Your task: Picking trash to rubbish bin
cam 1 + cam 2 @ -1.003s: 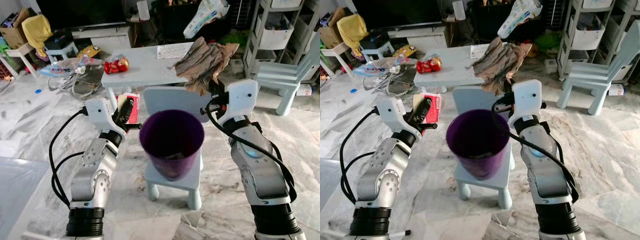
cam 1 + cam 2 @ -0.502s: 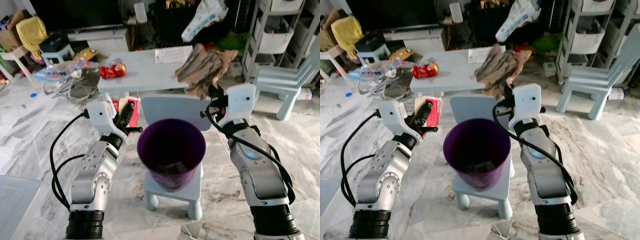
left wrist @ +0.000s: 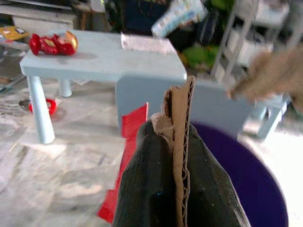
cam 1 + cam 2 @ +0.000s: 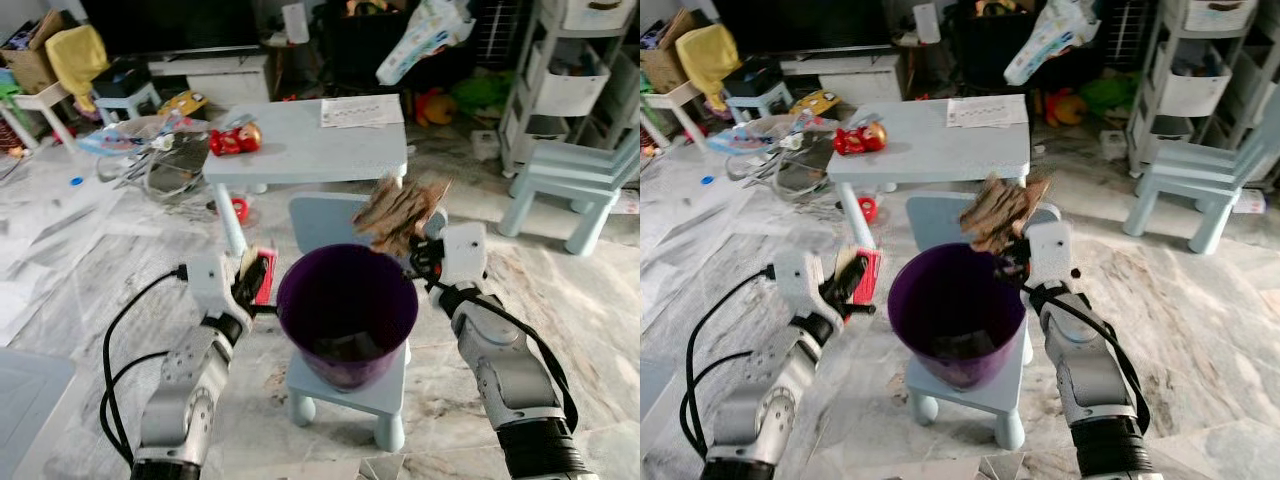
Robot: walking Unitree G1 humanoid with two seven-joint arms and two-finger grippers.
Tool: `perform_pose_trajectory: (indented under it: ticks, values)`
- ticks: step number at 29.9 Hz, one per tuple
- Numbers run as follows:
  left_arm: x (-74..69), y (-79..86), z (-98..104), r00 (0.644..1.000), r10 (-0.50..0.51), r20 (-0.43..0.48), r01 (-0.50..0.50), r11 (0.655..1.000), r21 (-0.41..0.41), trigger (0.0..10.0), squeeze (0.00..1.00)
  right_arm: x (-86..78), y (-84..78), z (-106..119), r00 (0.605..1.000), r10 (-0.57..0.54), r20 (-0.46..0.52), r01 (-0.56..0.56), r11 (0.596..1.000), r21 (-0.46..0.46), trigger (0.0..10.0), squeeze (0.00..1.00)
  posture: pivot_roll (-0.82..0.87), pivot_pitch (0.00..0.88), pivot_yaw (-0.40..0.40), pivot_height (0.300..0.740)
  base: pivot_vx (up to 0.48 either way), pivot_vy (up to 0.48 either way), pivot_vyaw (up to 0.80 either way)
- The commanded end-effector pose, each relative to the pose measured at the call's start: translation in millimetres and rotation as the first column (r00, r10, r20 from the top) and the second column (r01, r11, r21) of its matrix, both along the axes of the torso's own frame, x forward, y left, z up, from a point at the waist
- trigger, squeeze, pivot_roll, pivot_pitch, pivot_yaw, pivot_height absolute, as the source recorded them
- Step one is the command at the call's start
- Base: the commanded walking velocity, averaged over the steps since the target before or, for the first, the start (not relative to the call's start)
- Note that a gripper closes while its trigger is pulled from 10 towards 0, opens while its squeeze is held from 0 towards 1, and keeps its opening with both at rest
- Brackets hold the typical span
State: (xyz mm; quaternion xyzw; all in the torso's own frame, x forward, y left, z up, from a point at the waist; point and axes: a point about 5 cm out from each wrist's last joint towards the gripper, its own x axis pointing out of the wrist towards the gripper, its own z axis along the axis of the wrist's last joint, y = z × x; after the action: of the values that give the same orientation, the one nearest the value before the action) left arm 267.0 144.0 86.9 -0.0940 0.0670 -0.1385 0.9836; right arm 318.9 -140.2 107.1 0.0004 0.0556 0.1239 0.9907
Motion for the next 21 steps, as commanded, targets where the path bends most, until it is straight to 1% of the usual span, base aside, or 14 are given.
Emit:
perform_pose_trajectory:
  ticks: [1,2,3,4,6,8,9,10,12,16,17,18,19,21]
  values:
    - [-6.0,1.8,0.9,1.000,-0.016,0.022,0.015,0.999,0.039,10.0,0.00,4.7,1.1,-2.1,1.000,0.000,-0.005,0.000,1.000,0.019,10.0,0.00,0.00,0.096,0.105,0.740,0.000,0.000,0.00]
    - [-6.0,1.8,0.9,1.000,-0.016,0.022,0.015,0.999,0.039,10.0,0.00,4.7,1.1,-2.1,1.000,0.000,-0.005,0.000,1.000,0.019,10.0,0.00,0.00,0.096,0.105,0.740,0.000,0.000,0.00]
    - [-15.2,3.1,-1.8,1.000,-0.017,0.014,0.016,0.999,0.049,10.0,0.00,6.0,2.4,-10.0,0.999,0.001,-0.032,-0.001,1.000,0.031,10.0,0.00,0.02,0.103,0.108,0.740,0.000,0.000,0.00]
    - [-15.2,3.1,-1.8,1.000,-0.017,0.014,0.016,0.999,0.049,10.0,0.00,6.0,2.4,-10.0,0.999,0.001,-0.032,-0.001,1.000,0.031,10.0,0.00,0.02,0.103,0.108,0.740,0.000,0.000,0.00]
    - [-27.3,2.7,-0.4,0.999,-0.036,0.016,0.035,0.997,0.066,10.0,0.00,7.6,4.0,-25.7,0.994,0.006,-0.106,0.003,0.997,0.080,10.0,0.00,0.04,0.110,0.112,0.740,0.000,0.000,0.00]
    - [-31.4,5.3,0.3,0.999,-0.036,0.016,0.034,0.996,0.080,10.0,0.00,9.7,4.8,-35.9,0.986,0.012,-0.165,0.010,0.992,0.129,10.0,0.00,0.06,0.115,0.118,0.740,0.000,0.000,0.00]
    - [-32.9,9.2,0.8,1.000,-0.027,0.011,0.026,0.996,0.084,10.0,0.00,10.7,7.1,-44.3,0.975,0.027,-0.219,0.007,0.988,0.154,10.0,0.00,0.07,0.117,0.119,0.740,0.000,0.000,0.00]
    - [-33.9,11.3,1.4,1.000,-0.024,0.009,0.023,0.996,0.088,10.0,0.00,10.8,8.4,-48.8,0.968,0.033,-0.250,0.007,0.987,0.160,10.0,0.00,0.08,0.118,0.120,0.740,0.000,0.000,0.00]
    - [-34.0,14.1,4.3,1.000,-0.022,0.016,0.020,0.995,0.093,10.0,0.00,11.3,12.6,-53.5,0.960,0.058,-0.274,-0.017,0.989,0.149,10.0,0.00,0.09,0.122,0.123,0.740,0.000,0.000,0.00]
    - [-36.6,18.4,9.4,0.999,-0.028,0.019,0.026,0.994,0.110,10.0,0.00,13.8,15.4,-60.0,0.949,0.046,-0.310,-0.007,0.992,0.124,10.0,0.00,0.12,0.124,0.127,0.740,0.000,0.000,0.00]
    - [-37.4,19.1,10.3,0.999,-0.033,0.016,0.031,0.993,0.113,10.0,0.00,15.4,13.6,-60.6,0.950,0.021,-0.313,0.011,0.995,0.099,10.0,0.00,0.12,0.125,0.127,0.740,0.000,0.000,0.00]
    - [-38.3,19.9,10.8,0.999,-0.037,0.011,0.036,0.993,0.116,10.0,0.00,16.8,10.9,-60.8,0.950,-0.010,-0.312,0.034,0.997,0.070,10.0,0.23,0.13,0.126,0.127,0.740,0.000,0.000,0.00]
    - [-39.1,20.4,11.2,0.999,-0.042,0.006,0.041,0.992,0.117,10.0,0.00,17.9,8.7,-61.2,0.950,-0.033,-0.312,0.052,0.997,0.052,10.0,1.00,0.13,0.126,0.128,0.740,0.000,0.000,0.00]
    - [-40.9,20.6,12.7,0.998,-0.067,-0.003,0.067,0.991,0.114,10.0,0.00,17.7,1.6,-65.2,0.935,-0.085,-0.343,0.111,0.992,0.056,10.0,1.00,0.13,0.126,0.130,0.740,0.000,0.000,0.00]
